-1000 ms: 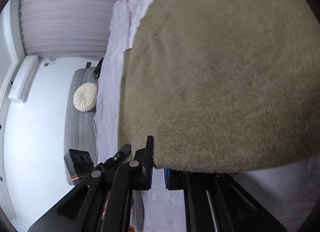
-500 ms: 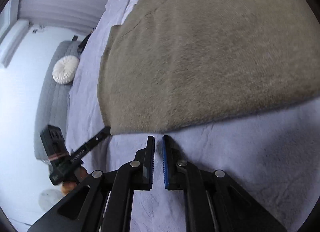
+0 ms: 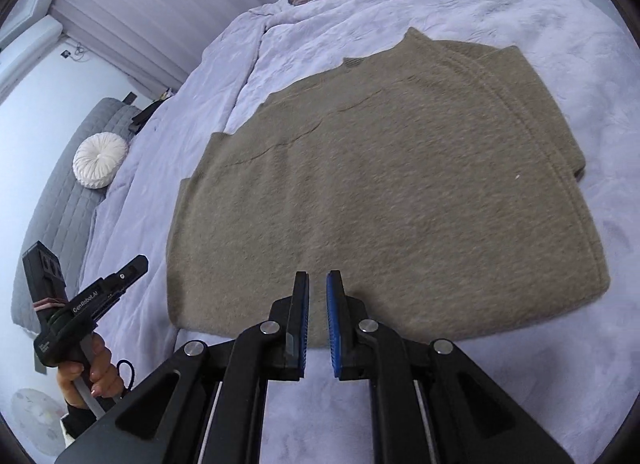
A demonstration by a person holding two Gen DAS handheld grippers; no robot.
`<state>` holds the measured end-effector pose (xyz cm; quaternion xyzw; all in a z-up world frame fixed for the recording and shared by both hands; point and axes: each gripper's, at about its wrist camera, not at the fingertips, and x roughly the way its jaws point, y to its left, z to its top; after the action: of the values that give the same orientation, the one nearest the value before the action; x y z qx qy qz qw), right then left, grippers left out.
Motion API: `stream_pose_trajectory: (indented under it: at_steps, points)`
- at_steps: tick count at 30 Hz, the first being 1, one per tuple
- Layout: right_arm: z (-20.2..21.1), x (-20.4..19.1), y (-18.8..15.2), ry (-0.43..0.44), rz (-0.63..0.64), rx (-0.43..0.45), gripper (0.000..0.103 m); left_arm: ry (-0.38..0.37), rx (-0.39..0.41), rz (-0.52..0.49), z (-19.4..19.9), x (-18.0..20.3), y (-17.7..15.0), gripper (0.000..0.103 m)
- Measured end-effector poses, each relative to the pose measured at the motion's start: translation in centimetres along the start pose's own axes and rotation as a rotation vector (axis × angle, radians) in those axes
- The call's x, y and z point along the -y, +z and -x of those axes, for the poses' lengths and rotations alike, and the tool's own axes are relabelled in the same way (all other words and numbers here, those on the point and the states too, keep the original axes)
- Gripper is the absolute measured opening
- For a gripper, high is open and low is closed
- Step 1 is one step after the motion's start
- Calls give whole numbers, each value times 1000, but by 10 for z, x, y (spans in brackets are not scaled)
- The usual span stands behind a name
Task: Fold small clothes
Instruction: 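Open both grippers and withdraw them from the folded sweater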
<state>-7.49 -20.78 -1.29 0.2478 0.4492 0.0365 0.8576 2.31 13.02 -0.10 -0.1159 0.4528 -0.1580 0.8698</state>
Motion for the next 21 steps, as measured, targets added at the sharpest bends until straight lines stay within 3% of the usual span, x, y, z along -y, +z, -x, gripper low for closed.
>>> stream_pose_trajectory:
  at_steps: [3, 5, 8, 12, 15, 21]
  points:
    - [4, 15, 12, -32, -51, 32, 12, 47, -25, 13, -31, 3, 13, 12]
    - [4, 29, 18, -65, -71, 42, 12, 120, -58, 12, -50, 0, 13, 12]
    - [-2, 56, 18, -132, -110, 16, 11, 115, -60, 3, -56, -4, 3, 12]
    - [-6, 91, 11, -27, -225, 20, 9, 129, -63, -44, -48, 1, -4, 13]
    - [-3, 84, 11, -48, -196, 25, 11, 156, -56, -62, -40, 7, -7, 12]
    - [16, 52, -5, -100, -73, 39, 34, 182, -51, -51, -21, 14, -23, 13]
